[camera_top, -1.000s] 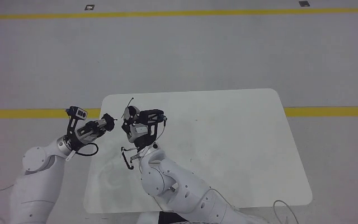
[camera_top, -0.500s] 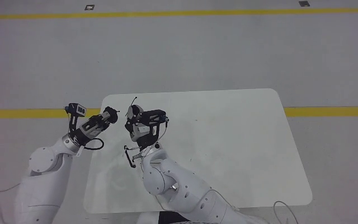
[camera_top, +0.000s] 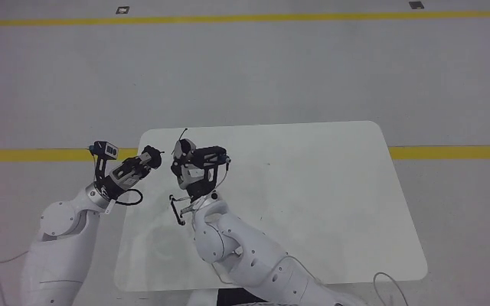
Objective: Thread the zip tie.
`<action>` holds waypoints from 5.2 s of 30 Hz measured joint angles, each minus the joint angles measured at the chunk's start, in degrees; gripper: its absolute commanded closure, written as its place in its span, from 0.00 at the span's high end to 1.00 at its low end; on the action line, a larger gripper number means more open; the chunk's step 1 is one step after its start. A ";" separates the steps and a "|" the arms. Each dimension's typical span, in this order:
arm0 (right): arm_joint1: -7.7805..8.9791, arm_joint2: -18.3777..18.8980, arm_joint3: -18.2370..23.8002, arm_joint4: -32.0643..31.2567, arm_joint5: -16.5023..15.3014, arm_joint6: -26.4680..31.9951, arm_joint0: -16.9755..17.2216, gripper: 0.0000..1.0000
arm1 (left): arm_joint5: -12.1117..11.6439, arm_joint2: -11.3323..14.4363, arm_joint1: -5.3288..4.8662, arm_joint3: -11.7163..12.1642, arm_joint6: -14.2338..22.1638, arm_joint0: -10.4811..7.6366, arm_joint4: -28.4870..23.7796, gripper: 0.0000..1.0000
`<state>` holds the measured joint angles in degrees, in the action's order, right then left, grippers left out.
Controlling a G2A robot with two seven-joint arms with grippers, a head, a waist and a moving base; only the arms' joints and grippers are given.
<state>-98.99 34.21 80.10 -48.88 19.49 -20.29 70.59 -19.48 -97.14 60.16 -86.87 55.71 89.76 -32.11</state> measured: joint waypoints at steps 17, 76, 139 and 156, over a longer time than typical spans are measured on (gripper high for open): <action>-2.16 -2.42 -5.79 2.95 -0.01 -2.57 -3.81 0.00 | 0.00 0.00 0.00 0.00 0.00 0.00 0.00 0.00; -2.07 -2.09 -5.82 3.01 -0.01 -2.97 -3.59 0.00 | 0.00 0.00 0.00 0.00 0.00 0.00 0.00 0.00; -2.46 -2.47 -7.19 4.26 -0.14 -4.70 -4.28 0.00 | 0.00 0.00 0.00 0.00 0.00 0.00 0.00 0.00; -2.50 -2.45 -7.09 4.08 -0.11 -4.81 -4.35 0.00 | 0.00 0.00 0.00 0.00 0.00 0.00 0.00 0.00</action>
<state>-101.50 31.76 73.01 -44.80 19.38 -25.10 66.25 -19.48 -97.14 60.16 -86.87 55.70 89.76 -32.10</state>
